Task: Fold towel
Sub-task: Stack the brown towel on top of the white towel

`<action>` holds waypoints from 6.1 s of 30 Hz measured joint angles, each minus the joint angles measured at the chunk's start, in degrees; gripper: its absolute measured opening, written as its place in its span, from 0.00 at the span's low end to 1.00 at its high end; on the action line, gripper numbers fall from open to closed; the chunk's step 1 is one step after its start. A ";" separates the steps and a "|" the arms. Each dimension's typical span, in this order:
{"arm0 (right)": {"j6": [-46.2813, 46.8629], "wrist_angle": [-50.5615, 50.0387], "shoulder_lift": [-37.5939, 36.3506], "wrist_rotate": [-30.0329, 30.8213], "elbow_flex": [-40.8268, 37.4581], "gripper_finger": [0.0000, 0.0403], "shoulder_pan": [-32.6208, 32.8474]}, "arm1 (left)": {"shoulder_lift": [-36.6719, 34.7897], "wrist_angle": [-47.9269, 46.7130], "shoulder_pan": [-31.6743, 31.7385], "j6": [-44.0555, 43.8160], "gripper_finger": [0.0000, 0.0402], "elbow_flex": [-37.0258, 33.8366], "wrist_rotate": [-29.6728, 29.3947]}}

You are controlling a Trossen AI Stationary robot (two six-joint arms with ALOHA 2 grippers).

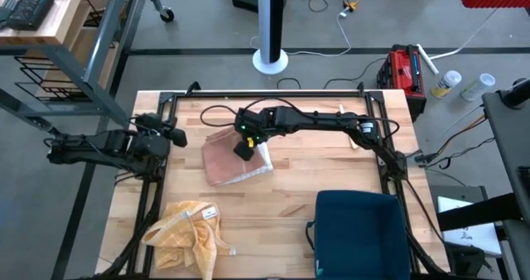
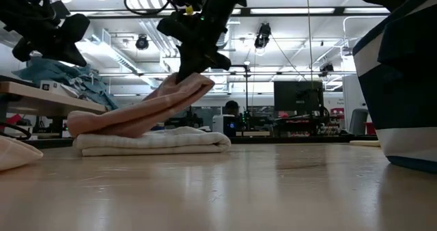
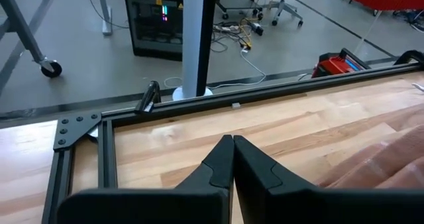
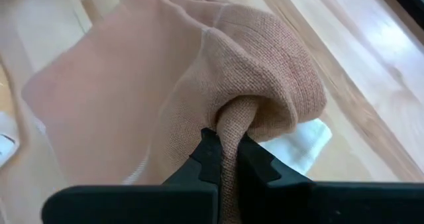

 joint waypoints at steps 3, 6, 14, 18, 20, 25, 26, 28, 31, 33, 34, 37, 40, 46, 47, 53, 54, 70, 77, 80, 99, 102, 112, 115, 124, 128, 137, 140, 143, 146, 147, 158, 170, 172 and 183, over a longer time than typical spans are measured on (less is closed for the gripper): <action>0.00 -1.28 0.00 0.81 0.00 0.02 0.02 | 0.34 0.00 0.00 0.00 0.00 0.00 -0.21; 0.07 -3.07 0.00 1.48 -0.02 0.02 0.02 | 0.84 0.00 0.00 0.00 0.00 -0.02 -0.20; 0.72 -3.94 0.32 2.88 -0.14 0.03 0.02 | 2.43 0.00 0.04 0.00 0.00 -0.02 -0.20; 0.72 -3.15 1.13 2.90 -0.79 0.10 0.04 | 3.55 0.00 0.04 0.00 0.00 -0.02 -0.22; 1.00 -4.19 1.69 3.48 -0.94 0.15 0.06 | 4.16 0.00 0.04 -0.01 0.00 -0.02 -0.21; 0.63 -6.57 2.16 3.97 -1.03 0.27 0.02 | 6.07 0.04 0.04 -0.02 0.00 -0.02 0.18; 0.61 -7.13 2.18 3.97 -1.03 0.30 0.00 | 6.48 0.10 0.04 0.29 0.00 -0.02 0.76; -0.12 -8.83 2.27 3.98 -1.03 0.33 -0.09 | 7.42 0.90 0.04 2.24 0.00 -0.02 3.24; -0.84 -11.80 2.27 5.50 -1.03 0.38 -0.11 | 8.84 3.38 0.04 6.42 0.00 -0.02 7.00; -0.95 -13.79 2.27 6.97 -1.03 0.41 -0.22 | 9.69 5.46 0.04 7.95 0.00 -0.02 8.13; -0.98 -14.70 2.27 7.75 -1.03 0.43 -0.32 | 9.96 6.37 0.04 8.63 0.00 -0.02 8.87; -2.15 -16.60 2.27 8.40 -1.03 0.46 -0.62 | 10.55 7.65 0.44 9.11 0.00 0.50 12.30; -3.86 -16.40 2.25 8.72 -1.03 0.48 -0.70 | 11.01 7.57 2.14 6.20 0.00 0.64 20.47; -10.88 -13.04 0.71 7.26 -1.03 0.51 -0.39 | 13.74 11.50 7.10 2.07 0.00 -1.80 26.88; -12.08 -12.96 0.23 6.35 -1.03 0.51 -0.32 | 14.81 12.86 7.84 2.08 0.00 -2.23 26.89; -17.37 -13.26 -2.67 -1.86 -1.46 0.51 0.64 | 24.98 23.62 11.44 4.98 0.10 -5.29 31.13; -18.14 -13.26 -3.00 -3.81 -1.49 0.51 0.79 | 26.79 24.23 12.00 4.72 0.13 -5.31 31.20; -19.47 -12.75 -3.98 -12.80 -2.72 0.52 1.65 | 43.83 22.51 12.98 9.35 0.50 5.62 35.43; -19.47 -12.66 -3.98 -12.80 -3.58 0.52 1.66 | 42.39 19.99 12.89 9.60 0.49 7.40 35.78; -19.47 -12.80 -3.98 -12.80 -3.74 0.52 1.66 | 41.62 18.77 12.84 9.56 0.46 7.05 37.10; -20.44 -12.57 -3.96 -12.80 -4.54 0.54 1.66 | 38.02 18.40 11.69 8.49 0.37 7.01 40.38; -20.49 -12.58 -3.96 -12.80 -4.59 0.54 1.66 | 38.93 18.90 11.69 8.29 0.38 6.58 40.39; -20.11 -11.99 -3.89 -12.81 -5.15 0.54 1.79 | 44.25 21.21 11.76 11.85 0.39 4.24 40.29; -19.93 -10.88 -3.89 -12.81 -5.70 0.54 1.79 | 44.06 22.21 11.77 14.86 0.30 4.48 39.80; -19.42 -9.87 -3.87 -12.83 -7.60 0.52 1.79 | 40.39 23.06 11.76 16.72 0.02 4.79 38.35; -19.34 -9.55 -3.87 -12.84 -8.35 0.53 1.79 | 38.59 22.08 11.72 16.30 0.01 4.83 35.85; -18.73 -6.57 -3.87 -12.82 -8.57 0.53 1.79 | 38.04 17.67 11.74 14.08 0.01 4.31 32.48; -16.94 -2.48 -3.87 -12.80 -8.75 0.52 1.79 | 38.90 17.40 11.79 13.59 0.01 3.27 32.26; -14.70 2.82 -3.87 -11.42 -9.40 0.50 1.47 | 39.87 18.03 11.93 13.18 0.00 2.90 31.27; -12.50 7.36 -3.87 -4.59 -9.75 0.48 0.53 | 40.42 17.82 11.96 13.18 0.00 2.88 31.25; -12.39 7.79 -3.87 -2.96 -9.77 0.47 -0.16 | 40.53 17.96 11.95 13.18 0.00 2.91 31.28; -15.64 8.20 -2.48 -17.51 -11.57 0.36 -11.13 | 40.49 17.99 11.93 14.36 0.00 2.84 31.29; -24.39 12.08 -1.72 -18.92 -11.50 0.38 -12.19 | 40.55 18.33 11.93 16.60 0.01 2.84 30.87; -24.52 11.83 -1.01 -18.81 -11.50 0.39 -12.22 | 40.55 18.34 11.93 16.68 0.01 2.84 30.81; -28.09 13.62 2.35 -14.13 -11.63 0.34 -12.22 | 40.55 18.27 11.93 18.23 0.01 2.84 29.81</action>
